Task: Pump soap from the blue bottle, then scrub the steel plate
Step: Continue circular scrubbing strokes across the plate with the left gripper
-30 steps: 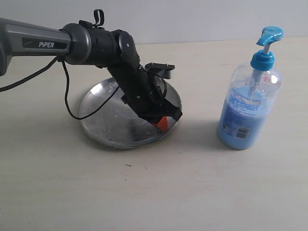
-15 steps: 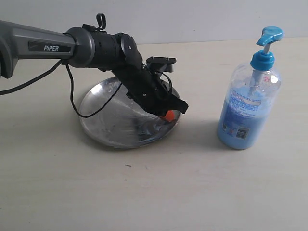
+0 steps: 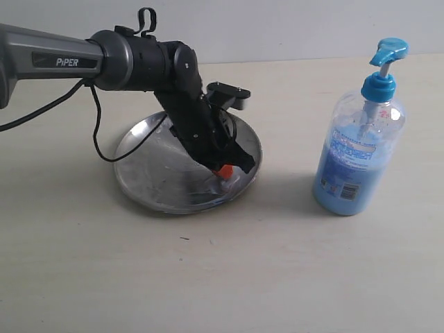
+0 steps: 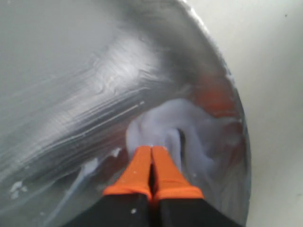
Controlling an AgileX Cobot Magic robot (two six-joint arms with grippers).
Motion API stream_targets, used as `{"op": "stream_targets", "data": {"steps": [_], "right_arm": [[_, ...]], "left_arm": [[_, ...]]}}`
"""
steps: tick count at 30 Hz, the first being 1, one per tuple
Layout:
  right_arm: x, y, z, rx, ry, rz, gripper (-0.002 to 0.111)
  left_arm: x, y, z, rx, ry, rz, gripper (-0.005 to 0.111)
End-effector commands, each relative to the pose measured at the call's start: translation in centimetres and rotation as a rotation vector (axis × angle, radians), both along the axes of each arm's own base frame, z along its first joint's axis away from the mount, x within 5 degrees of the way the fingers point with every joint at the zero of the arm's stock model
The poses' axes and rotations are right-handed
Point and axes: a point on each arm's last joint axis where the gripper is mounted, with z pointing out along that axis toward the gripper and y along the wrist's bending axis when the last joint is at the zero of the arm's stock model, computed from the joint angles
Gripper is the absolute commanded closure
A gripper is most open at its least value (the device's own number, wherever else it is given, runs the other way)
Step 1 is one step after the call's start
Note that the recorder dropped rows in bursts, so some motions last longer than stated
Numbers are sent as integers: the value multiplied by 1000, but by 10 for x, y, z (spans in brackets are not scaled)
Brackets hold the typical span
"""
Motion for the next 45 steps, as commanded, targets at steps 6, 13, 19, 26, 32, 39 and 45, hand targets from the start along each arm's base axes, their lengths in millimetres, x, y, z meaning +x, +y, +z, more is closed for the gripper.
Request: {"op": "stream_targets", "data": {"steps": [6,13,19,26,32,39,45], "right_arm": [[0,0,-1,8,-6,1,108],[0,0,-1,8,-6,1,108],[0,0,-1,10,-5,1,108],[0,0,-1,10,-5,1,108],[0,0,-1,8,-6,1,108],[0,0,-1,8,-6,1,108],[0,0,-1,8,-6,1,108]], "left_arm": [[-6,6,3,37,39,-27,107],[-7,0,4,-30,55,-2,107],[-3,-5,5,-87,23,39,107],[1,-6,-18,-71,19,56,107],[-1,-4,-19,-58,38,44,107],[-10,3,-21,33,113,-46,107],[-12,9,-22,93,126,-78,107]]}}
